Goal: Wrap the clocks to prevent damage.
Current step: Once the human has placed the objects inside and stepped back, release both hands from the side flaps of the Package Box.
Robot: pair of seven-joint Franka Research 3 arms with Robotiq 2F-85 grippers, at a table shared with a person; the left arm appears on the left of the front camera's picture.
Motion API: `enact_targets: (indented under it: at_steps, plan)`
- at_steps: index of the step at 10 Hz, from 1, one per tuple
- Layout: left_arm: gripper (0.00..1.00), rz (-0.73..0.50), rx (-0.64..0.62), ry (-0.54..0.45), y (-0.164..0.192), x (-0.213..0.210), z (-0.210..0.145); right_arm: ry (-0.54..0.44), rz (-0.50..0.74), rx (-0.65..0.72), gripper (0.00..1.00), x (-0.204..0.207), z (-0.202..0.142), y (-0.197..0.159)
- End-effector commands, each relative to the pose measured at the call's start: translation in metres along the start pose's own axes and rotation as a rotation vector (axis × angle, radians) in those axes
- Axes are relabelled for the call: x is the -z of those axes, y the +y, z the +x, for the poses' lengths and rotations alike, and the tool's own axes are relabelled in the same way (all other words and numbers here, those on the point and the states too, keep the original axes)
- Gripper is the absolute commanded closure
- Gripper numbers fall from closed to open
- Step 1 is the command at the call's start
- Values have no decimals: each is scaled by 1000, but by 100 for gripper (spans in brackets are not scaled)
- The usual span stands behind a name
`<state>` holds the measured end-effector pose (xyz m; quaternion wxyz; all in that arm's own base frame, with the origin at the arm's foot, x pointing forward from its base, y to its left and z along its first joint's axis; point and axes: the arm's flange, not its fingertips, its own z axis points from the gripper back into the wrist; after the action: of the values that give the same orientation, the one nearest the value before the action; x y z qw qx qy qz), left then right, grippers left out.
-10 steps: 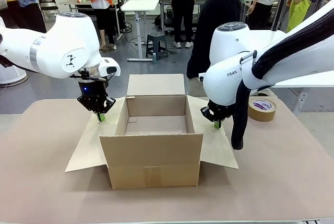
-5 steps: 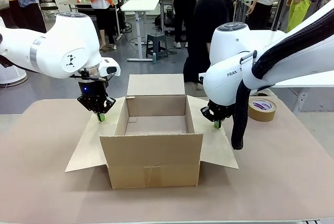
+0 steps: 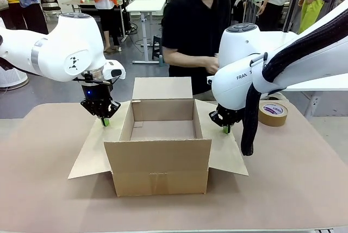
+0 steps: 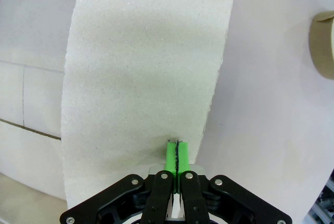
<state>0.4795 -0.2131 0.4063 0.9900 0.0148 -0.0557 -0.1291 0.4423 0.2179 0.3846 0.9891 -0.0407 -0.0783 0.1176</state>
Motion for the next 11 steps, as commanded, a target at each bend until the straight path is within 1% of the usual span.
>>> enact_targets:
  at_steps: [1,11]
  plan:
    - [99,1,1,2,0,1,0,0,-6,2,99,1,0,0]
    - [99,1,1,2,0,1,0,0,-6,2,99,1,0,0]
